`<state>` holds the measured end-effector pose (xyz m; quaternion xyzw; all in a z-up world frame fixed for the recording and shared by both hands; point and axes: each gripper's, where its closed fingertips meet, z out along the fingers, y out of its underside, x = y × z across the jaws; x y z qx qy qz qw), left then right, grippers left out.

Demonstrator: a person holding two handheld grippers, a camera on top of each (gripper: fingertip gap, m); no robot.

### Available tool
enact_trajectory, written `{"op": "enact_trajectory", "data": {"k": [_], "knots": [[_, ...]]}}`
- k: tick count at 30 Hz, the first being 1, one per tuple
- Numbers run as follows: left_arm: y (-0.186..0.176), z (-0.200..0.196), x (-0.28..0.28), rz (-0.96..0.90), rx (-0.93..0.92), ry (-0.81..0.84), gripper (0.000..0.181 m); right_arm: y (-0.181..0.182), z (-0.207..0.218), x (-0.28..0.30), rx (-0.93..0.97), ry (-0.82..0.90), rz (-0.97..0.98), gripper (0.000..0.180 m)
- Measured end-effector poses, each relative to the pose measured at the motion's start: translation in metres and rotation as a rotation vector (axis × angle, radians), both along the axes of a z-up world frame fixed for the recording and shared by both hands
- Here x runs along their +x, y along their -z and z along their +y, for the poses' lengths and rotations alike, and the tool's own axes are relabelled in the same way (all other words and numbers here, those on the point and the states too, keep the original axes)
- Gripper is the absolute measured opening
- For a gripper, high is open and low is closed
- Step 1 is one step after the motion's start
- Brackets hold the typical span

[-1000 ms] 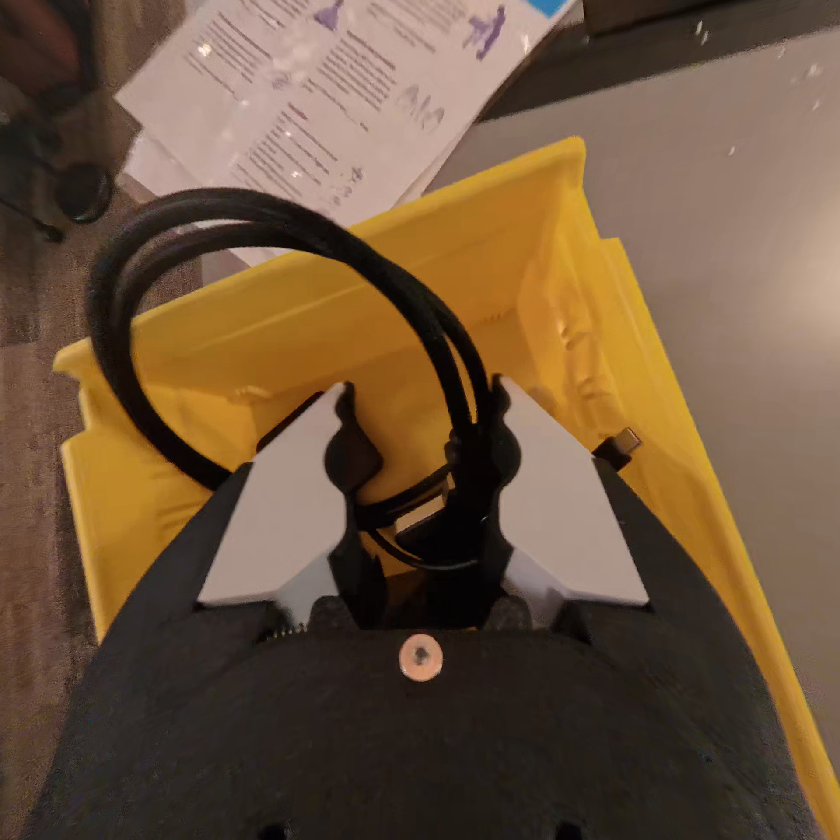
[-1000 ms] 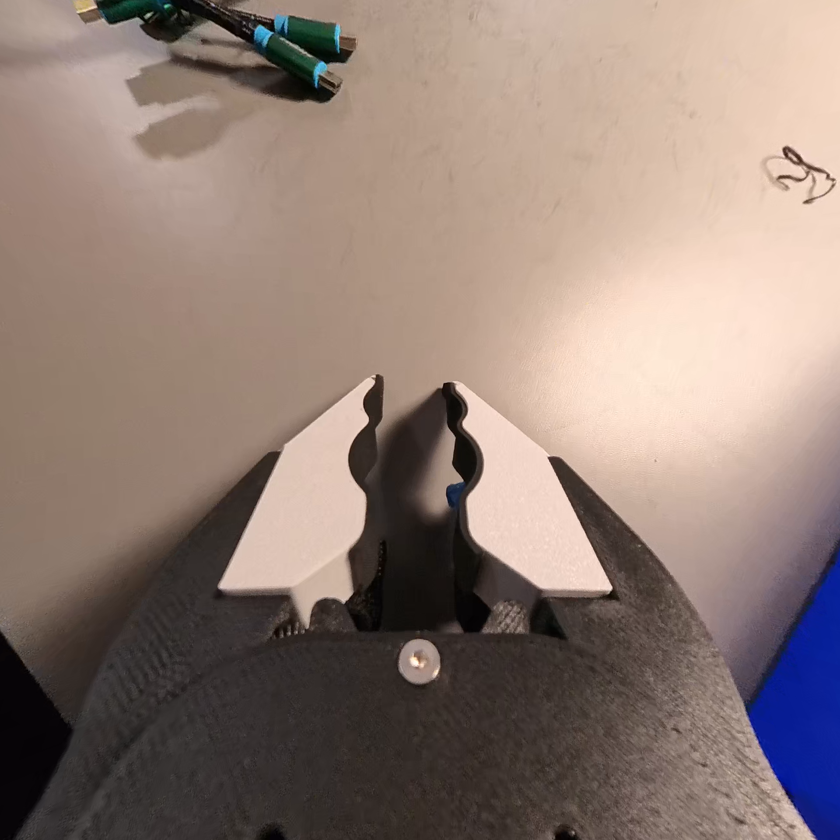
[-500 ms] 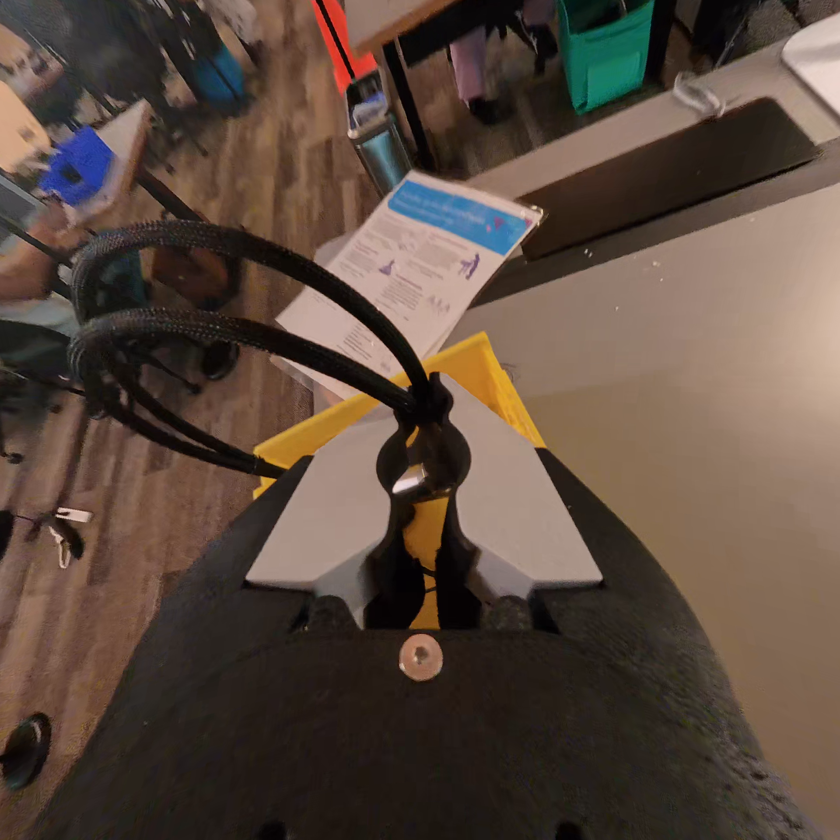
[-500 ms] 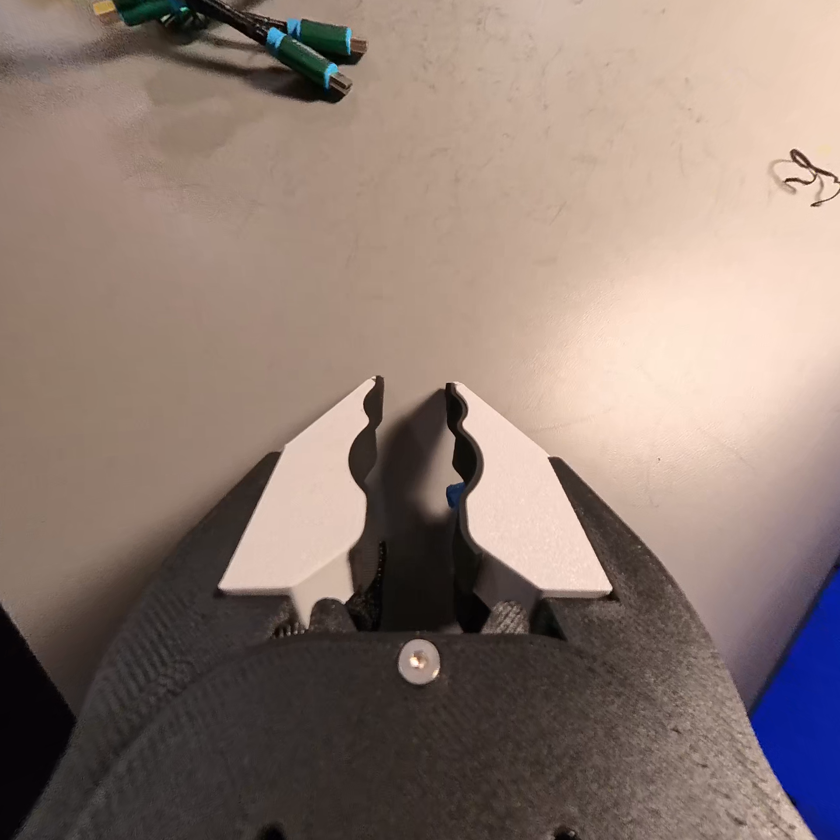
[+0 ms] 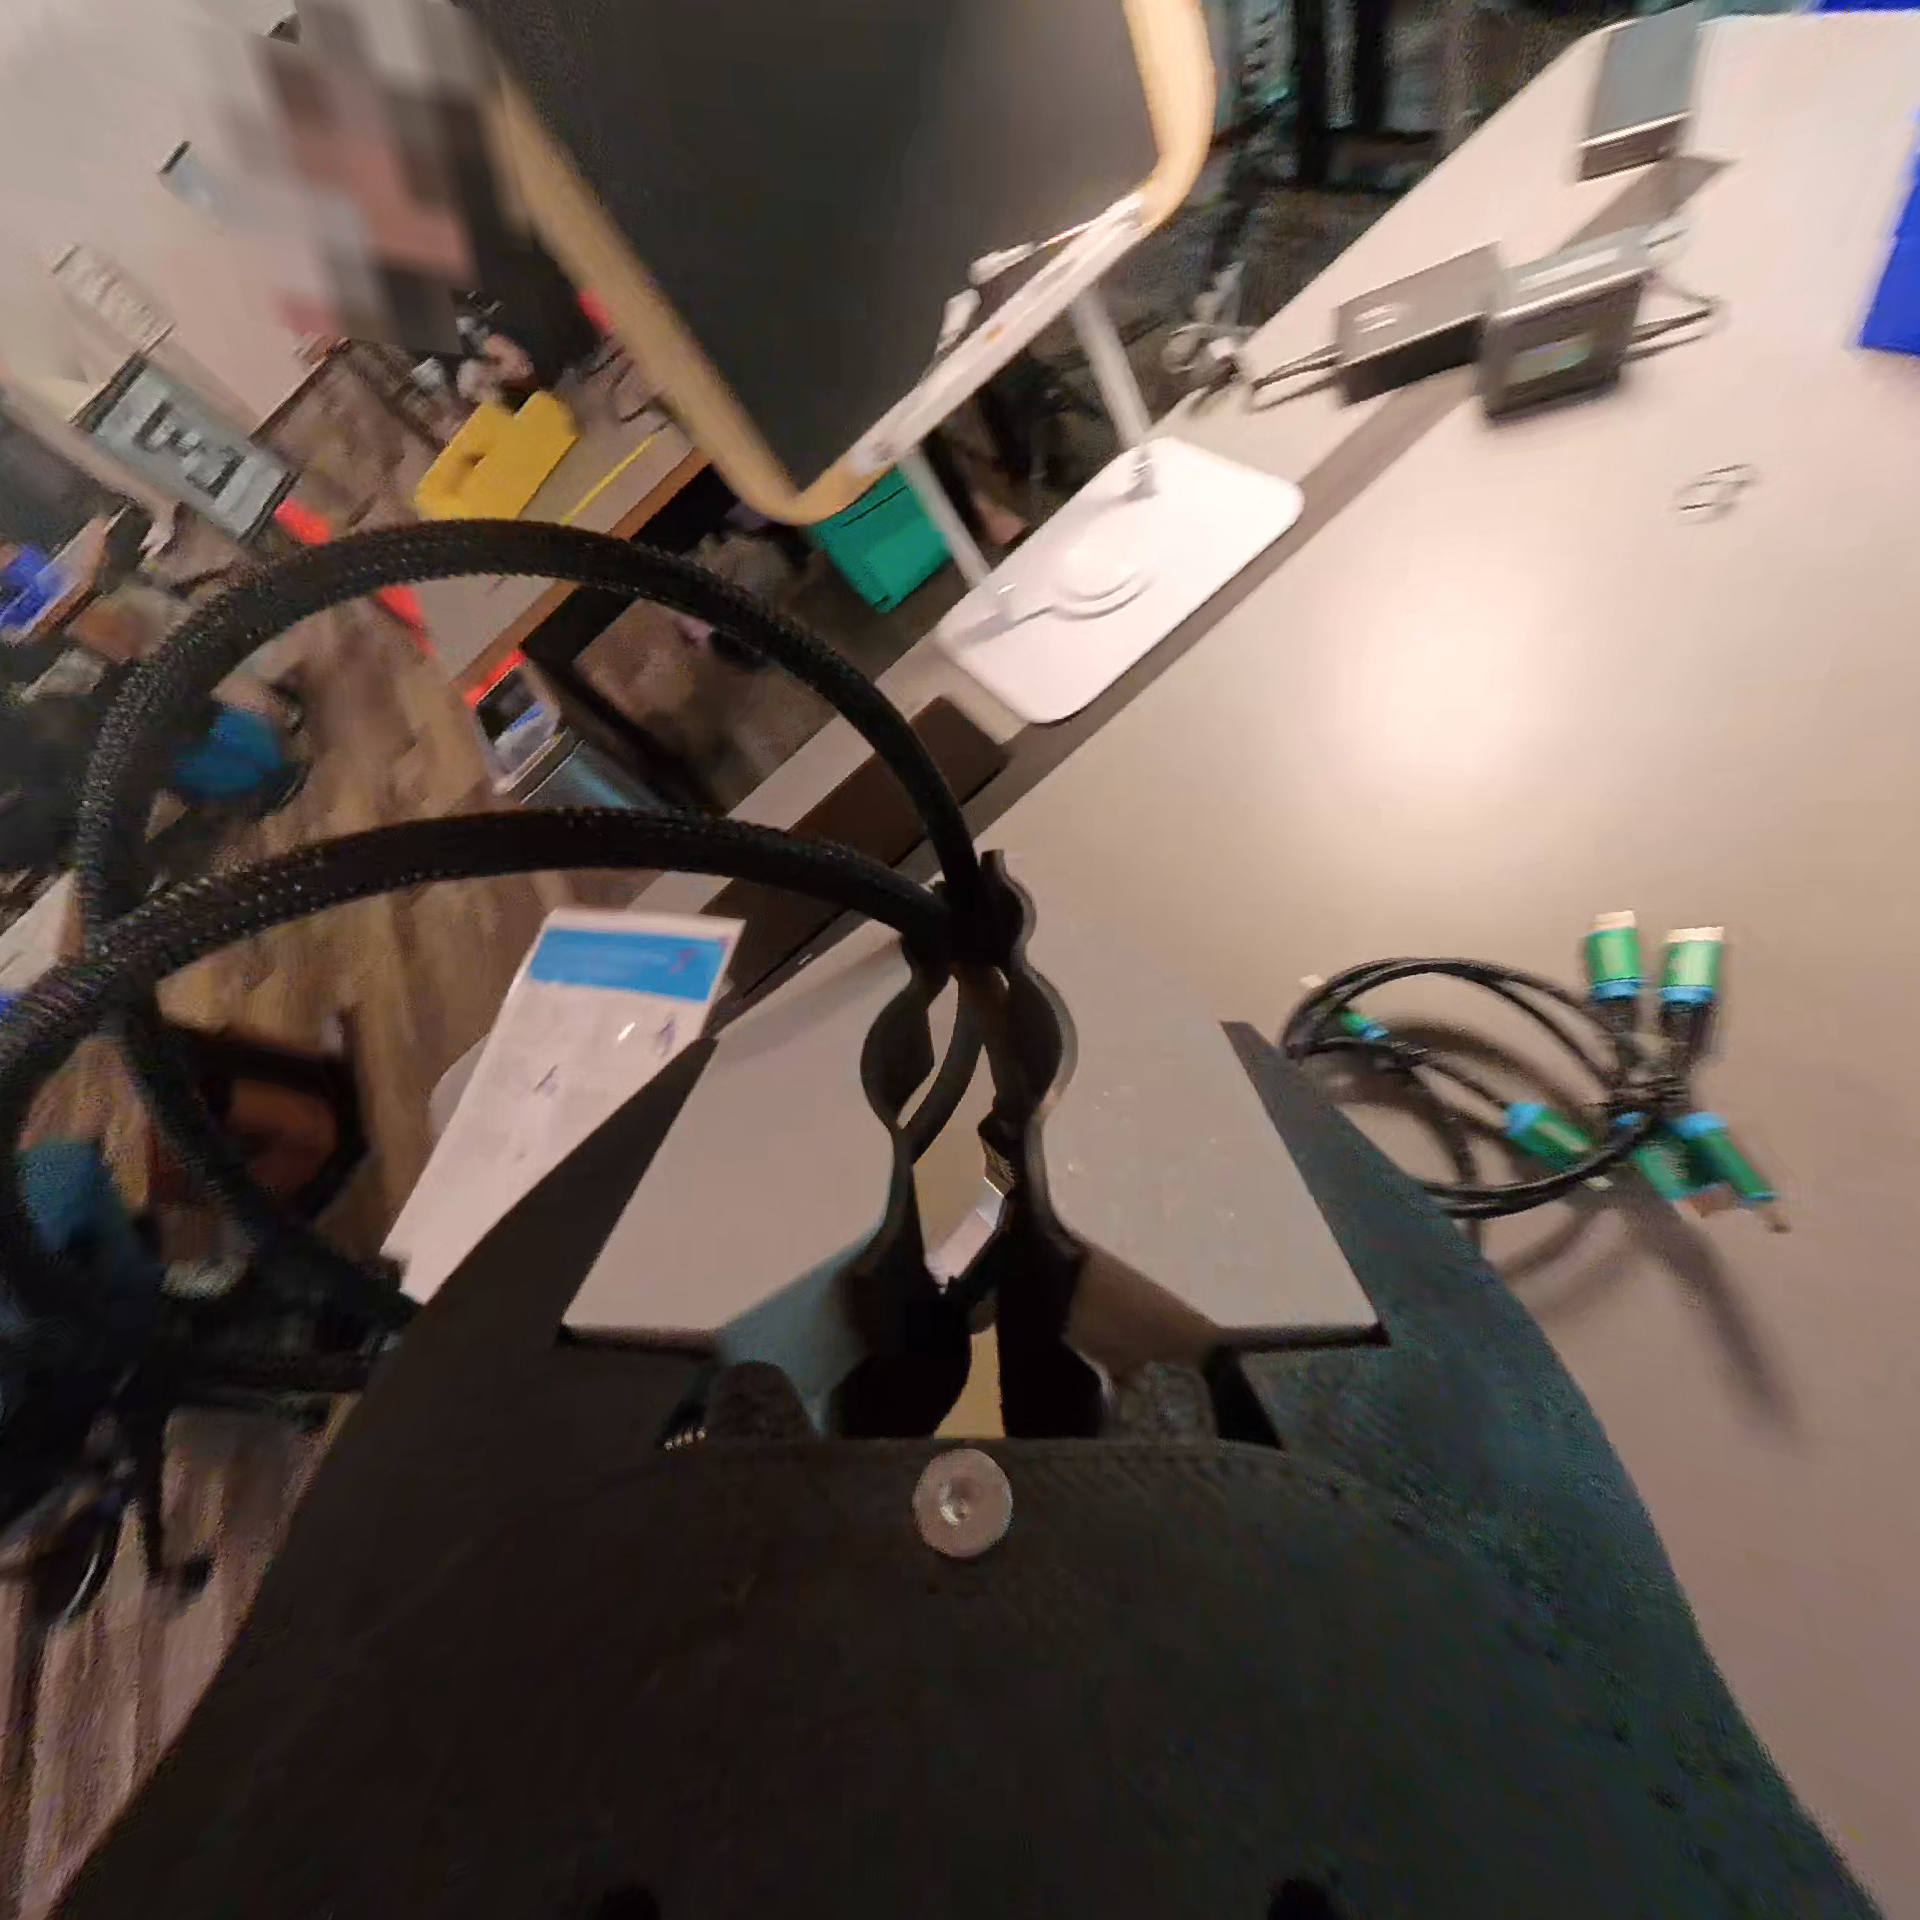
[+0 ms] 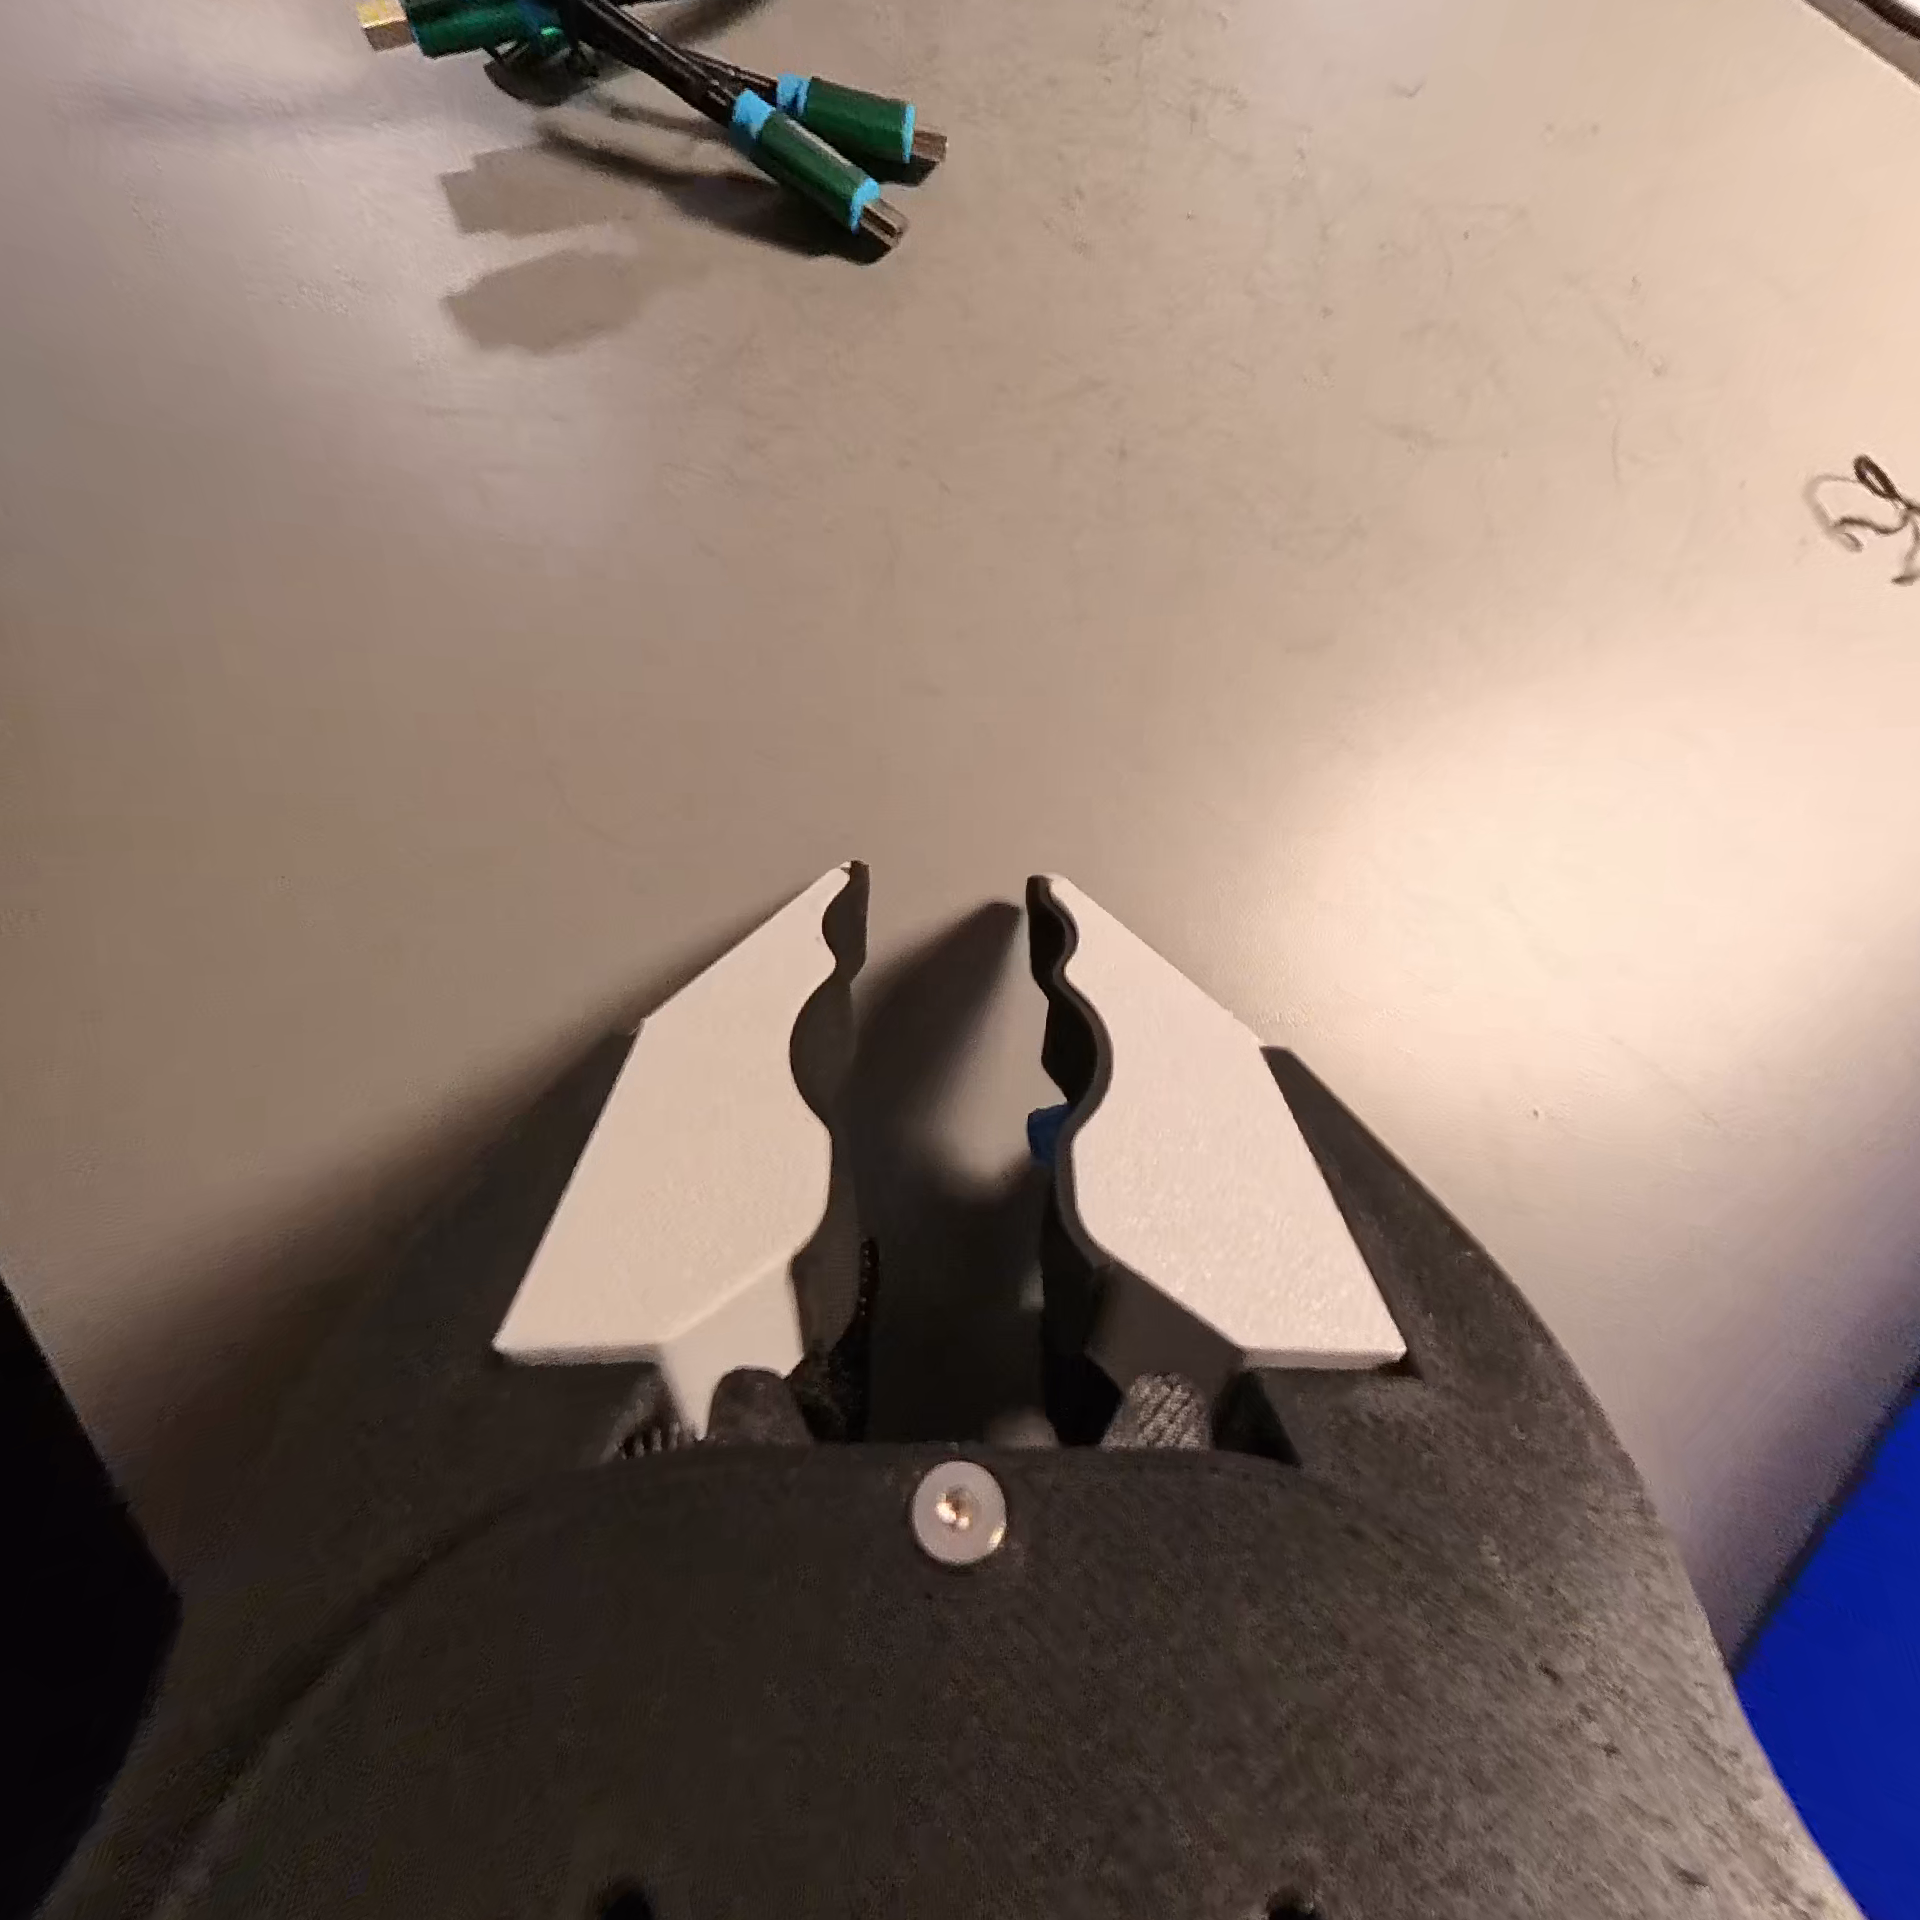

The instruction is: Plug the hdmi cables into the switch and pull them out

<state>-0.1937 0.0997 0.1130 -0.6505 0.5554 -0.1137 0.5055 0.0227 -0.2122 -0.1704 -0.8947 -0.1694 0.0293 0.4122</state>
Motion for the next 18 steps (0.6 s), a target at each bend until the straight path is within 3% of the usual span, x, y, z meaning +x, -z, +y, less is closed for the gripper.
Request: {"op": "enact_trajectory", "data": {"k": [4,10,12,14,16,18], "knots": [[0.01,-0.063,0.067,-0.022,-0.063,0.199,0.007,-0.036,0.024,-0.029,0.139,-0.065,0.11,0.04],[0.039,-0.151,0.16,-0.03,-0.255,0.491,0.007,-0.116,0.087,-0.037,0.318,-0.062,0.123,0.09],[0.049,-0.172,0.183,-0.024,-0.309,0.556,0.006,-0.124,0.106,-0.028,0.33,-0.033,0.095,0.095],[0.062,-0.187,0.201,-0.011,-0.361,0.604,0.006,-0.117,0.119,-0.025,0.302,-0.031,0.112,0.079],[0.079,-0.194,0.215,0.018,-0.403,0.628,0.006,-0.1,0.127,-0.021,0.273,-0.019,0.135,0.031],[0.1,-0.189,0.225,0.064,-0.417,0.625,0.007,-0.08,0.133,-0.015,0.243,0.002,0.154,0.022]]}}
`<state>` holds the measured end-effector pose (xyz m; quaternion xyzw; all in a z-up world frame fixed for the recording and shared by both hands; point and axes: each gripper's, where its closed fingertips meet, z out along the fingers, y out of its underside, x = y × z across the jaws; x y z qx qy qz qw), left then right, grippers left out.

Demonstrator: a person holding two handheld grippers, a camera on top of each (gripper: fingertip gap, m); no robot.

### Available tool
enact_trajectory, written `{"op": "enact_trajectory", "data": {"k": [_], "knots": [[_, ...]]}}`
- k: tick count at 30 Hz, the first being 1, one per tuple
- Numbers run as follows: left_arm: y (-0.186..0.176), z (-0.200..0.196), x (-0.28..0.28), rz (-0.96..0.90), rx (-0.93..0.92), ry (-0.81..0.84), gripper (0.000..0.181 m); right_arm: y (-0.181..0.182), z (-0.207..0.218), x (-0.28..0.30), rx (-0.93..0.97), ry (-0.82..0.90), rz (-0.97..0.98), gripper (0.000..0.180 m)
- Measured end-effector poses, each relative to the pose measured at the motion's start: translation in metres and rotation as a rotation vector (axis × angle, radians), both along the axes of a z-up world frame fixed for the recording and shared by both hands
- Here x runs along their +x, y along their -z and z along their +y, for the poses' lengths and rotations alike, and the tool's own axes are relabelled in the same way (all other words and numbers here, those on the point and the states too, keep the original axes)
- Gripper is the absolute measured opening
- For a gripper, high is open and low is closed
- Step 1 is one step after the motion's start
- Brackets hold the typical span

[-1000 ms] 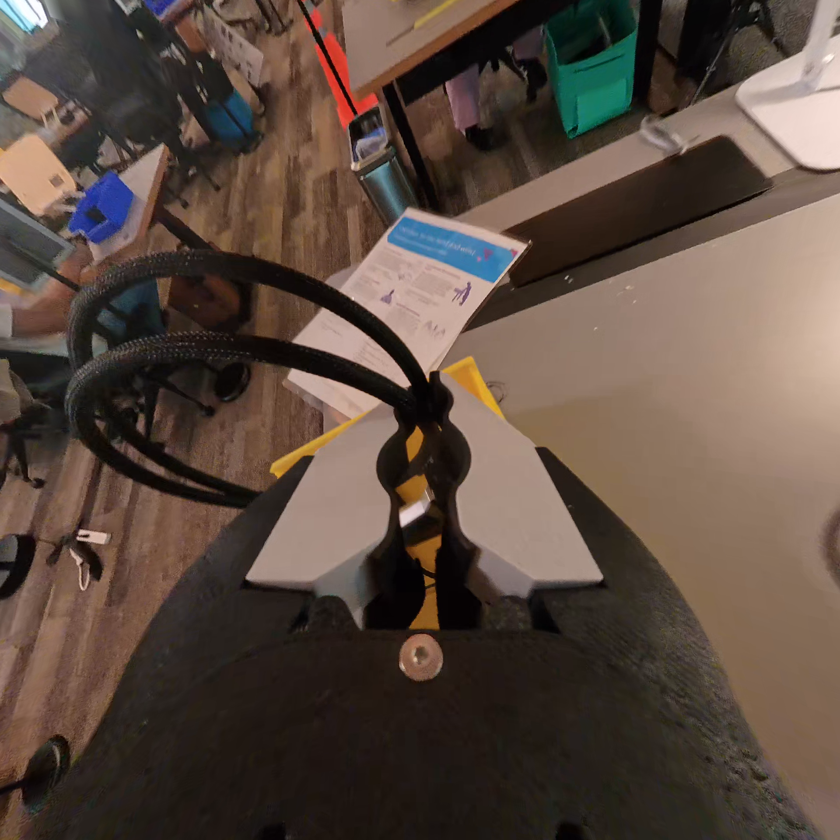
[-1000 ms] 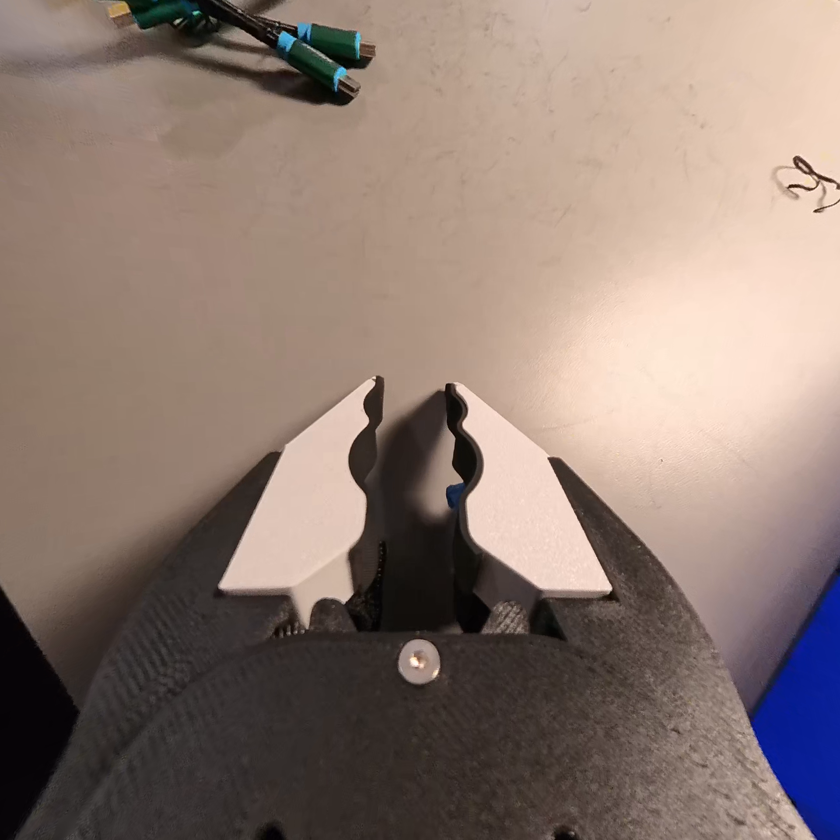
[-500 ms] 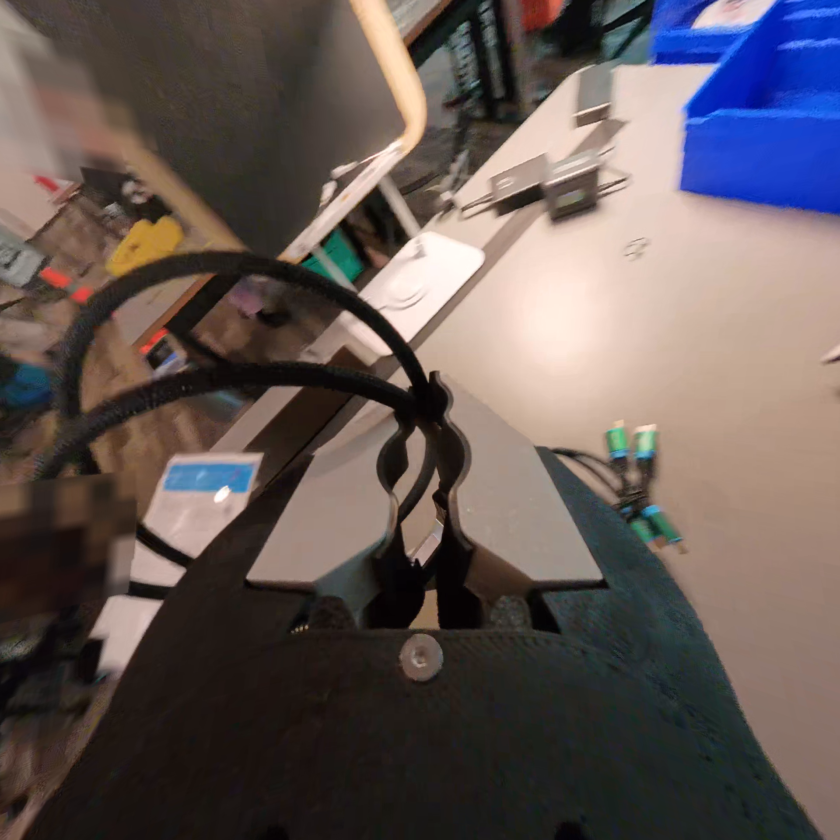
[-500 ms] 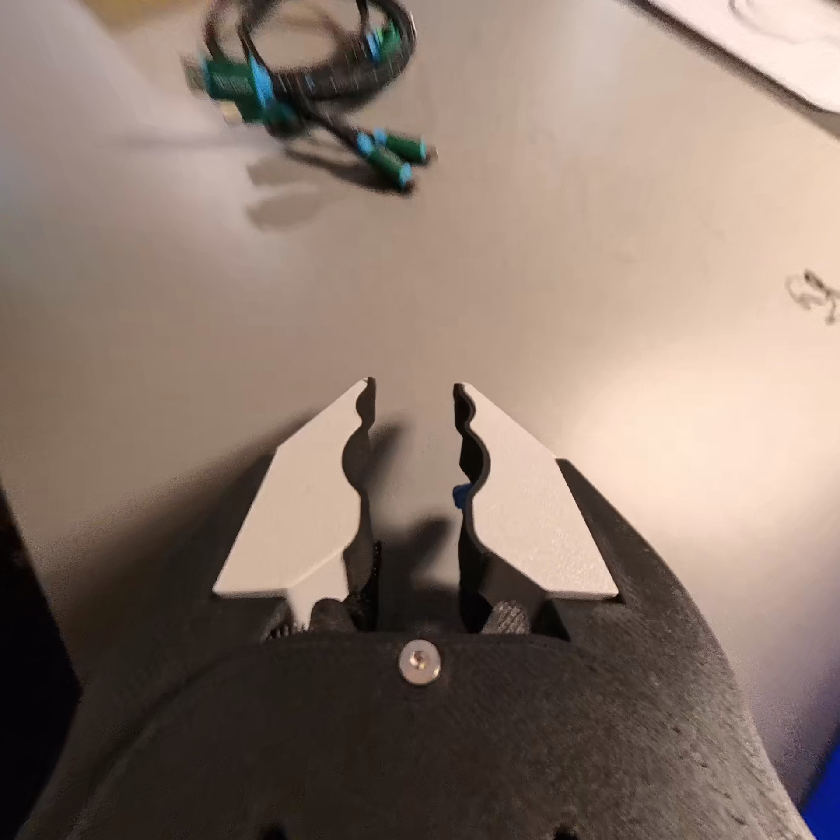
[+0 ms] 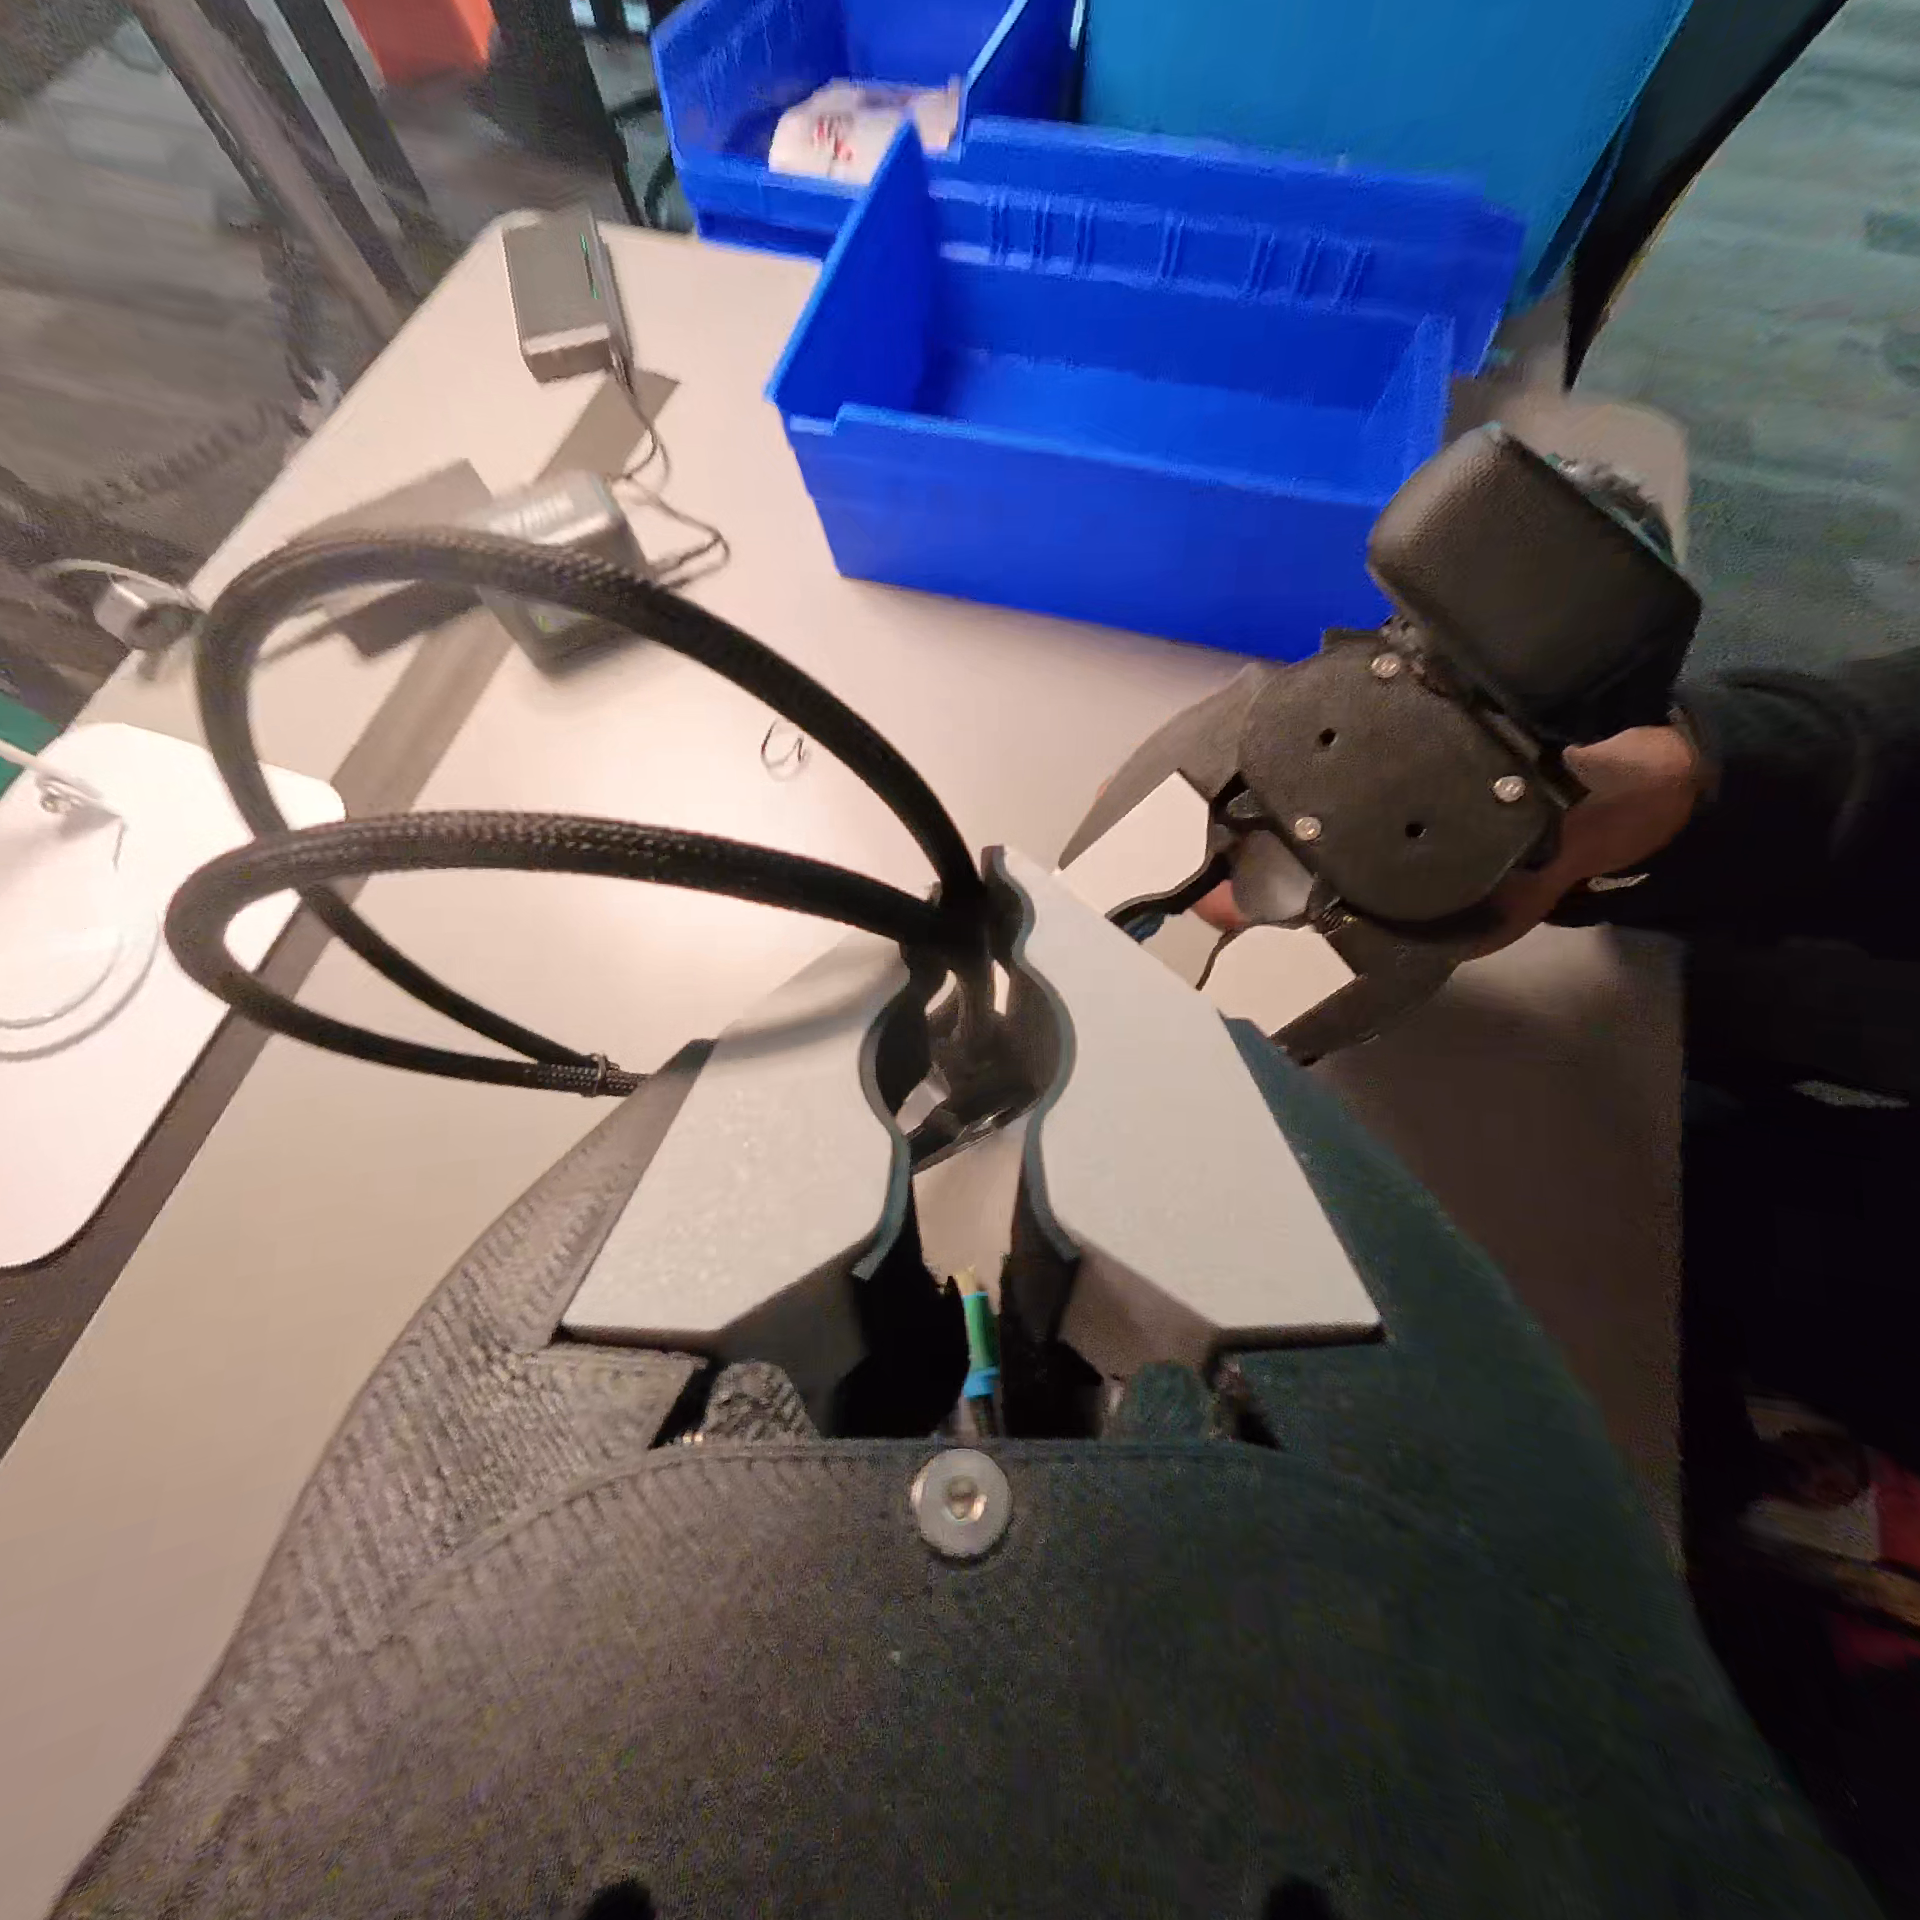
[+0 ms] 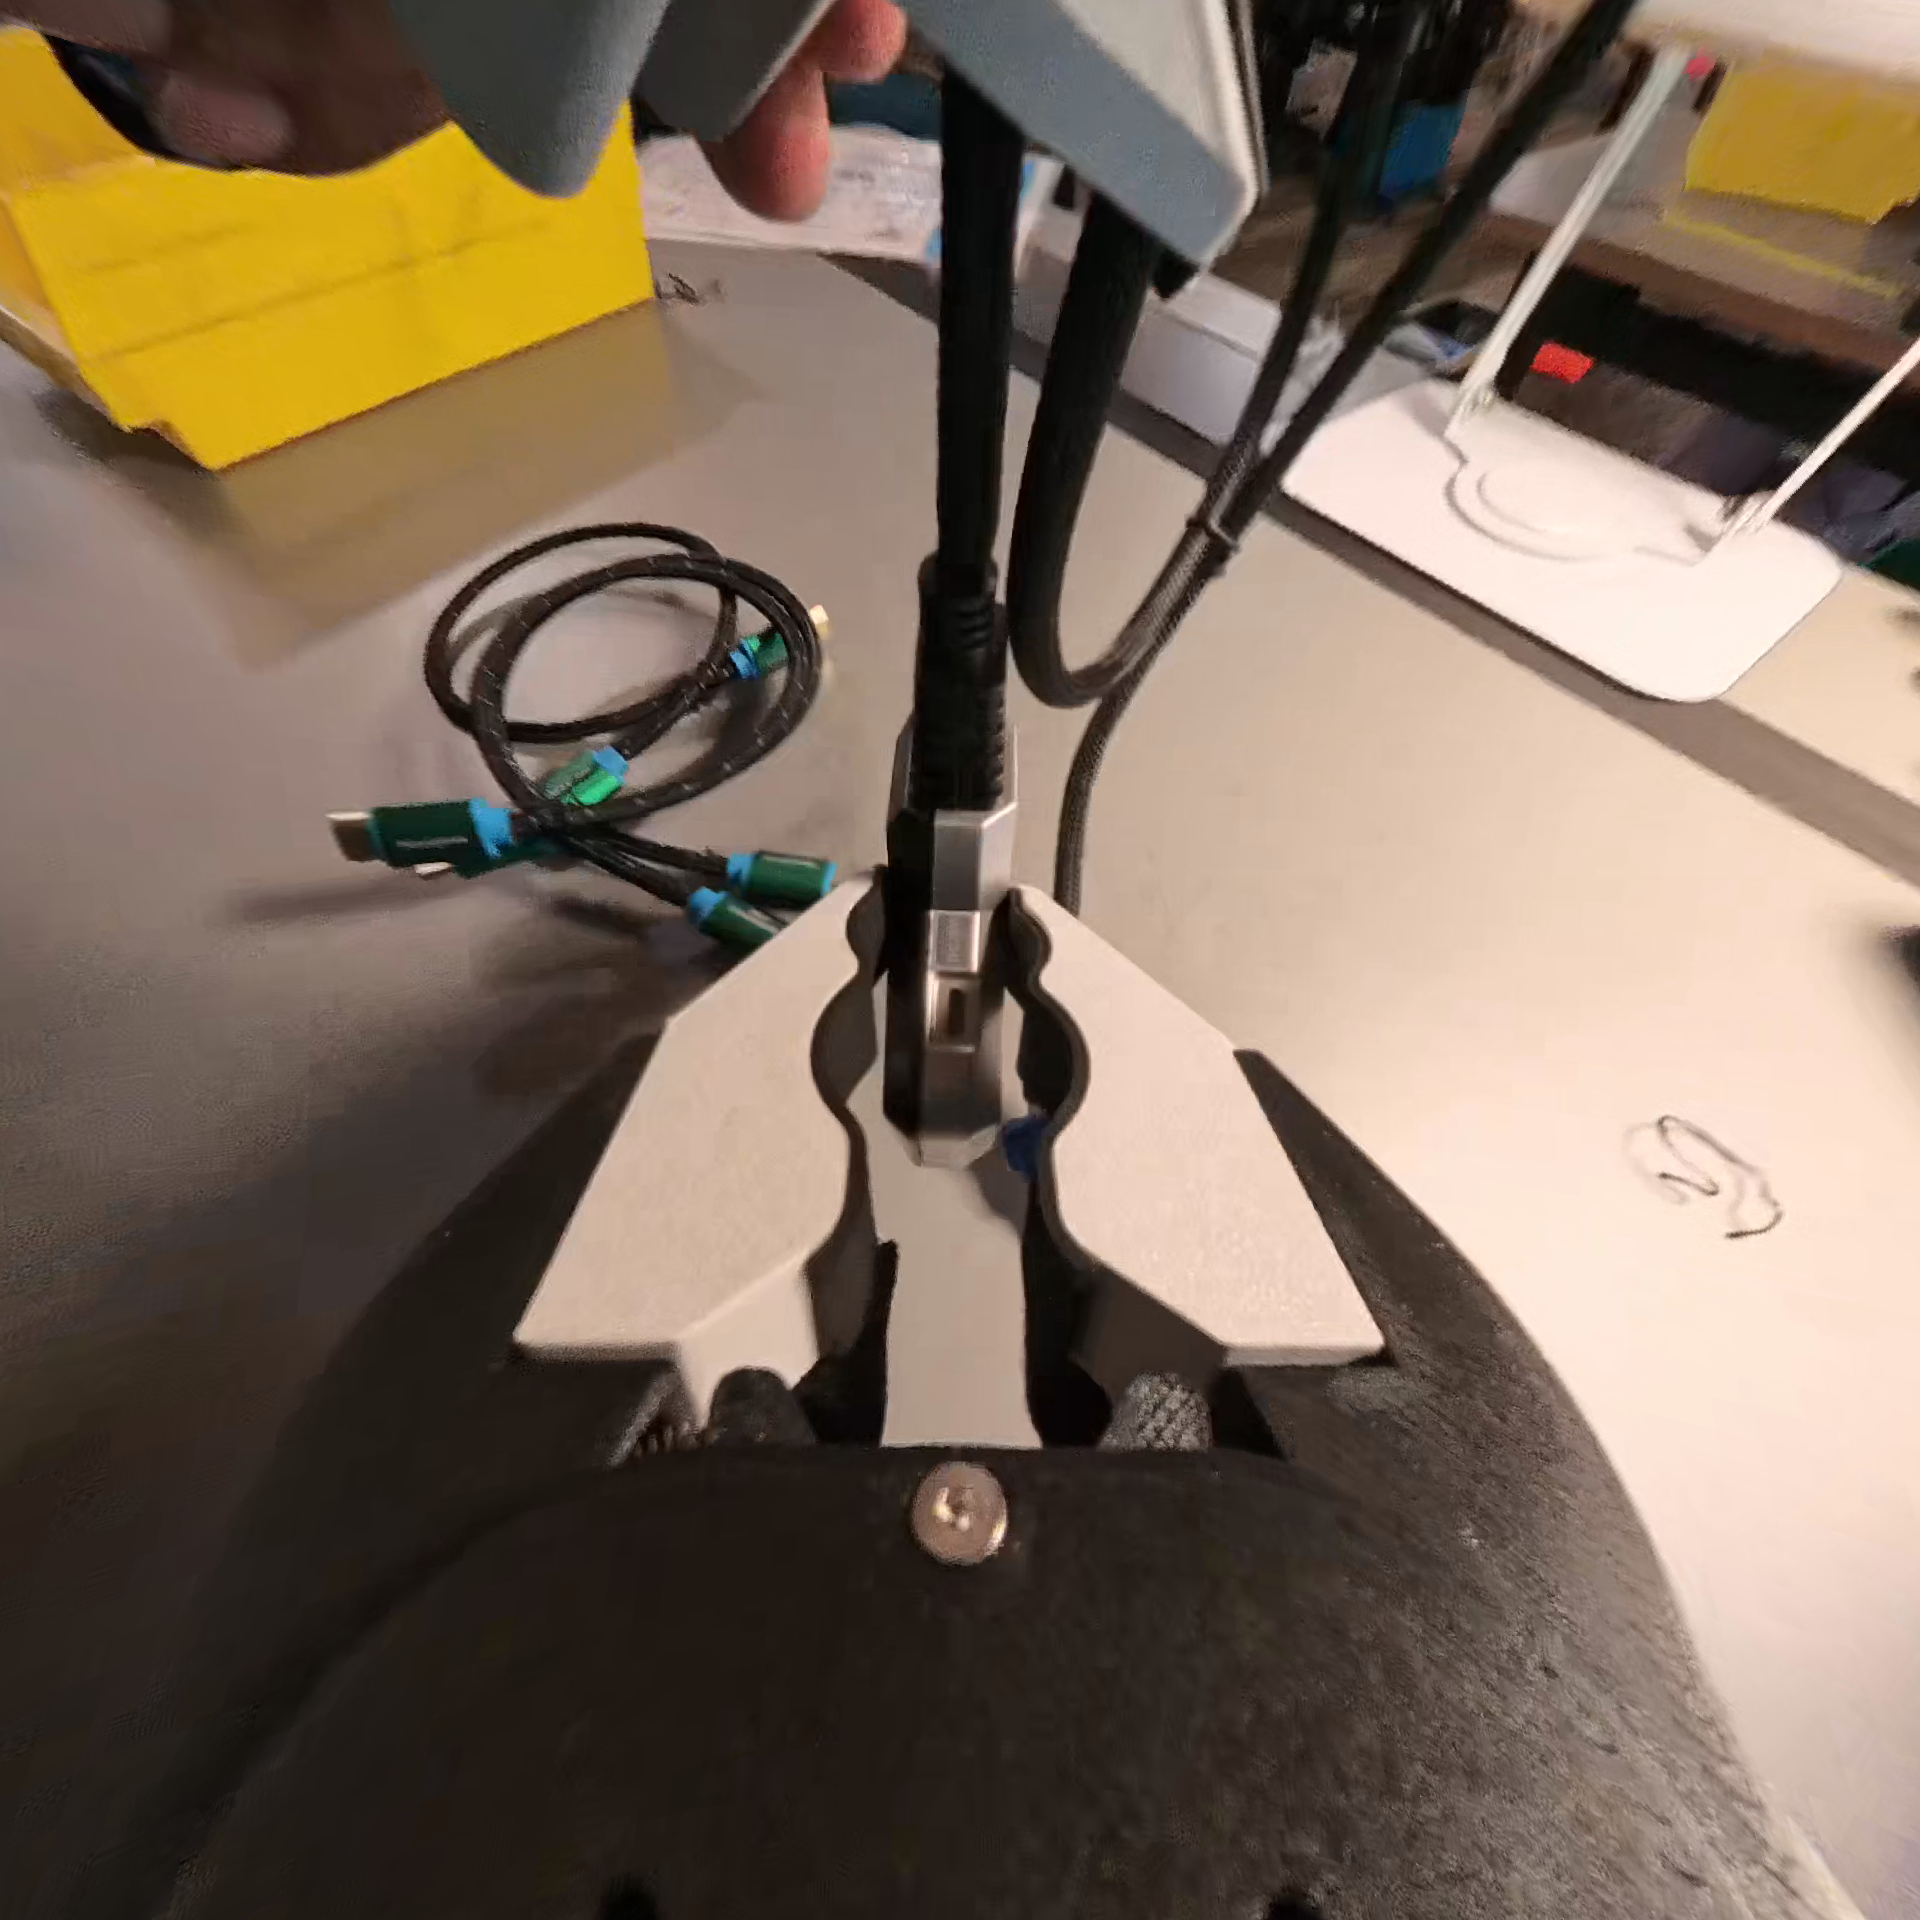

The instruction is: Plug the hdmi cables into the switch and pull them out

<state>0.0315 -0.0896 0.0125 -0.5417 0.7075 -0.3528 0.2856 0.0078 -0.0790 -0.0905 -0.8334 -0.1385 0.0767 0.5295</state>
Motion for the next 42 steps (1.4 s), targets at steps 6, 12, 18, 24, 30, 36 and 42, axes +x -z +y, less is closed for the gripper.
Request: {"op": "enact_trajectory", "data": {"k": [6,12,18,24,30,36,42], "knots": [[0.056,0.048,0.004,0.001,0.118,-0.078,0.037,0.04,0.007,0.024,-0.085,0.093,0.205,0.022],[0.091,0.078,-0.019,-0.057,0.071,-0.103,0.052,0.045,0.008,0.04,-0.137,0.134,0.341,0.022],[0.135,0.11,-0.049,-0.033,0.068,-0.166,0.049,0.052,0.008,0.053,-0.135,0.182,0.154,0.034],[0.136,0.148,-0.08,-0.02,0.084,-0.235,0.049,0.049,0.004,0.062,-0.093,0.198,0.021,0.044],[0.154,0.166,-0.109,0.045,0.099,-0.268,0.049,0.036,0.002,0.056,0.002,0.149,-0.088,0.045],[0.17,0.159,-0.122,0.123,0.093,-0.229,0.026,0.043,0.0,0.046,-0.017,0.099,-0.16,0.052],[0.151,0.166,-0.121,0.094,0.227,-0.292,0.033,0.058,-0.007,0.044,-0.087,0.054,-0.261,0.079]]}}
